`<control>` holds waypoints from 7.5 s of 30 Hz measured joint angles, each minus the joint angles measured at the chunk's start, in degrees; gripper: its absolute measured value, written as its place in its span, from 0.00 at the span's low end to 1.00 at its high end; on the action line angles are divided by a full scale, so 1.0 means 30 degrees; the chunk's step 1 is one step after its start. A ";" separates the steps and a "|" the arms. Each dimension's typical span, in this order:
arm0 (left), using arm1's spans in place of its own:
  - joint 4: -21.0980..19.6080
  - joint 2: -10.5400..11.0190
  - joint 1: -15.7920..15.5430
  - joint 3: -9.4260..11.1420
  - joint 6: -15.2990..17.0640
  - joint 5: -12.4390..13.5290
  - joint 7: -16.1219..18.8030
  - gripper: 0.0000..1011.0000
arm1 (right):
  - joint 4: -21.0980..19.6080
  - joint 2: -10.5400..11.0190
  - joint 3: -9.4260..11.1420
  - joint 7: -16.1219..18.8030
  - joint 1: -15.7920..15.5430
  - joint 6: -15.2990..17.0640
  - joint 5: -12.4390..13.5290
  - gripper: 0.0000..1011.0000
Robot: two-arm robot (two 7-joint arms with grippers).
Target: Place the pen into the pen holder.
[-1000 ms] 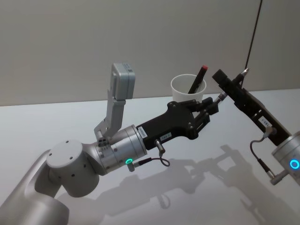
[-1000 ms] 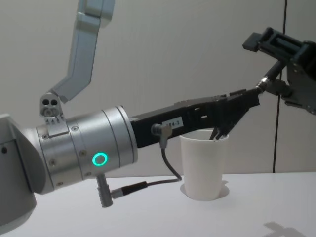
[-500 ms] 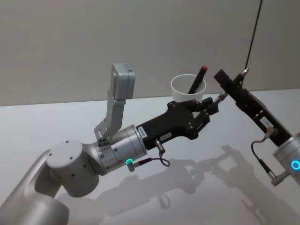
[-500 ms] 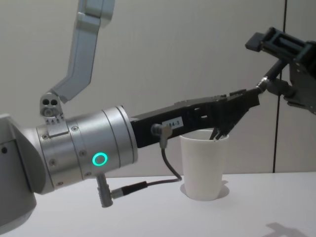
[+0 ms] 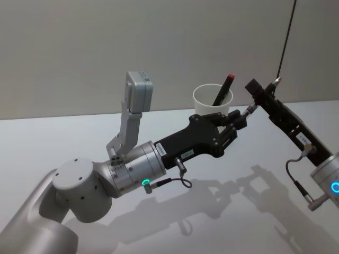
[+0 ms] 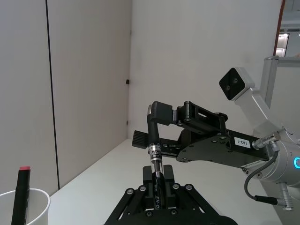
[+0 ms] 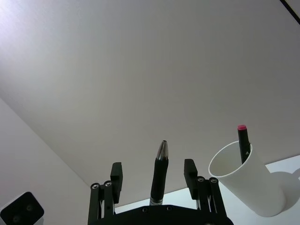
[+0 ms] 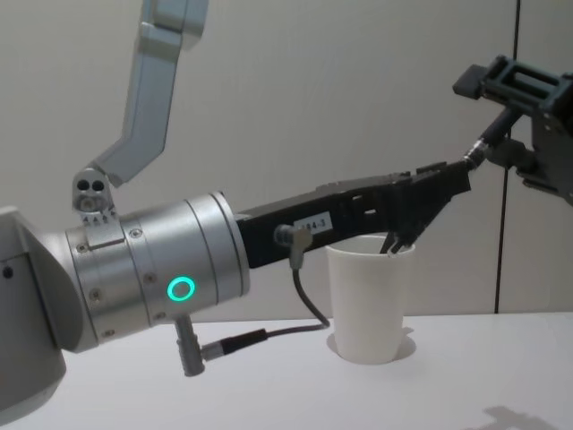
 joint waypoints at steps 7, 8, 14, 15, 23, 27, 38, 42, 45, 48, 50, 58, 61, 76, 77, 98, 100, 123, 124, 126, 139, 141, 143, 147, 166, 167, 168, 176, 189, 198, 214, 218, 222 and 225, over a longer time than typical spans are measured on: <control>-0.0001 0.0000 0.0000 0.0000 0.0001 0.0000 0.0000 0.14 | -0.0038 0.0021 0.0001 -0.0031 -0.0031 -0.0030 0.0038 0.65; -0.0001 0.0000 0.0000 0.0000 0.0001 0.0000 0.0000 0.14 | -0.0042 0.0024 0.0002 -0.0036 -0.0036 -0.0033 0.0047 0.58; -0.0001 0.0000 0.0000 0.0001 0.0001 0.0001 0.0000 0.14 | -0.0054 0.0033 0.0001 -0.0046 -0.0045 -0.0042 0.0063 0.42; -0.0001 0.0000 0.0001 0.0001 0.0001 0.0000 0.0000 0.13 | -0.0057 0.0035 0.0002 -0.0050 -0.0046 -0.0044 0.0065 0.36; -0.0001 0.0000 0.0000 0.0001 0.0002 0.0001 0.0000 0.14 | -0.0074 0.0048 0.0000 -0.0063 -0.0058 -0.0056 0.0086 0.14; -0.0001 0.0001 0.0000 0.0002 0.0004 0.0004 0.0000 0.14 | -0.0077 0.0050 0.0000 -0.0064 -0.0064 -0.0062 0.0094 0.12; -0.0001 0.0001 0.0001 -0.0002 0.0001 0.0001 0.0001 0.37 | -0.0076 0.0051 0.0001 -0.0080 -0.0069 -0.0068 0.0096 0.12; -0.0001 0.0001 0.0001 0.0000 0.0000 0.0000 0.0000 0.49 | -0.0075 0.0050 0.0001 -0.0080 -0.0069 -0.0067 0.0095 0.12; -0.0001 0.0001 0.0000 0.0000 0.0000 0.0001 0.0001 0.57 | -0.0074 0.0051 0.0001 -0.0079 -0.0068 -0.0068 0.0094 0.12; -0.0001 0.0000 0.0000 0.0001 0.0000 0.0000 0.0000 0.66 | -0.0074 0.0050 0.0001 -0.0074 -0.0069 -0.0065 0.0093 0.12; -0.0001 0.0000 0.0000 0.0000 -0.0001 0.0001 0.0001 0.74 | -0.0074 0.0051 0.0001 -0.0071 -0.0068 -0.0064 0.0093 0.12; -0.0002 0.0000 0.0001 0.0001 0.0000 0.0000 0.0000 0.94 | -0.0065 0.0066 -0.0001 -0.0052 -0.0062 -0.0065 0.0084 0.12; -0.0001 0.0001 0.0001 0.0001 -0.0001 0.0000 0.0001 0.99 | -0.0039 0.0113 0.0005 -0.0009 -0.0045 -0.0109 0.0026 0.12; -0.0001 0.0000 0.0000 0.0002 -0.0001 -0.0001 0.0000 0.99 | 0.0302 0.1017 0.0403 0.0320 0.0114 -0.0882 -0.1788 0.12; -0.0001 0.0001 0.0000 0.0002 0.0000 0.0000 0.0000 0.99 | 0.0321 0.1058 0.0424 0.0318 0.0123 -0.0945 -0.1925 0.12; -0.0002 0.0001 0.0001 0.0001 -0.0001 0.0000 -0.0001 0.99 | 0.3672 0.0308 0.0322 0.1217 0.3428 -0.3106 -0.7283 0.12; -0.0001 0.0002 0.0000 0.0002 0.0000 0.0000 -0.0001 0.99 | 0.4012 0.0101 0.0233 0.1343 0.3777 -0.3207 -0.7577 0.12; -0.0001 0.0001 0.0000 0.0001 0.0000 0.0000 -0.0001 0.99 | 0.7633 -0.2141 -0.0872 0.1249 0.7048 -0.3859 -1.1689 0.12; -0.0001 0.0000 0.0000 0.0002 0.0000 0.0000 -0.0001 0.99 | 0.7827 -0.2235 -0.0918 0.1169 0.7177 -0.3955 -1.1925 0.12; -0.0001 0.0000 0.0000 0.0001 0.0000 0.0000 -0.0001 0.99 | 0.8133 -0.2374 -0.0979 0.1086 0.7367 -0.4050 -1.2158 0.12; -0.0002 0.0001 0.0000 0.0001 0.0000 0.0000 -0.0001 0.99 | 1.0727 -0.3485 -0.1460 0.0718 0.8780 -0.4736 -1.3516 0.12; -0.0001 0.0000 0.0001 0.0002 0.0000 0.0001 -0.0002 0.99 | 1.1135 -0.3654 -0.1548 0.0679 0.8981 -0.4768 -1.3663 0.12; -0.0001 0.0001 0.0000 0.0001 0.0001 0.0000 -0.0001 0.99 | 1.1521 -0.3815 -0.1634 0.0636 0.9159 -0.4771 -1.3809 0.12; -0.0002 0.0001 0.0001 0.0000 0.0000 0.0000 -0.0001 0.99 | 1.2111 -0.4061 -0.1770 0.0557 0.9421 -0.4694 -1.4076 0.12; -0.0001 0.0000 0.0001 0.0001 0.0001 0.0001 -0.0001 0.99 | 1.3558 -0.4654 -0.2136 0.0314 1.0031 -0.4357 -1.4732 0.36; -0.0001 0.0001 0.0001 0.0001 0.0001 0.0000 -0.0001 0.99 | 1.3607 -0.4678 -0.2150 0.0307 1.0051 -0.4341 -1.4761 0.41; -0.0001 0.0001 0.0001 0.0001 0.0001 0.0000 -0.0001 0.99 | 1.3629 -0.4688 -0.2159 0.0303 1.0064 -0.4335 -1.4771 0.45; -0.0001 0.0000 0.0001 0.0001 0.0000 0.0001 -0.0001 0.99 | 1.3790 -0.4751 -0.2197 0.0281 1.0132 -0.4291 -1.4845 0.70; -0.0001 0.0000 0.0001 0.0001 0.0000 0.0001 -0.0001 0.99 | 1.2044 -0.4135 -0.1872 0.0124 0.9191 -0.4050 -1.4199 0.99; -0.0001 0.0000 0.0001 0.0001 0.0001 0.0000 -0.0002 0.99 | 0.9811 -0.3161 -0.1396 -0.0590 0.7776 -0.3599 -1.3478 0.99; -0.0103 0.0130 0.0066 0.0053 -0.0033 0.0251 0.0614 0.99 | 0.7959 -0.2273 -0.0996 -0.1291 0.6305 -0.3122 -1.3171 0.99; -0.0236 0.0286 0.0147 0.0121 -0.0094 0.0572 0.1363 0.99 | 0.7329 -0.2002 -0.0883 -0.1405 0.5634 -0.2954 -1.3434 0.99; -0.0432 0.0519 0.0267 0.0237 -0.0200 0.1046 0.2515 0.99 | 0.6729 -0.1719 -0.0757 -0.1530 0.4979 -0.2791 -1.3692 0.99; -0.0530 0.0642 0.0323 0.0286 -0.0255 0.1298 0.3094 0.99 | 0.6194 -0.1487 -0.0656 -0.1620 0.4407 -0.2634 -1.3912 0.99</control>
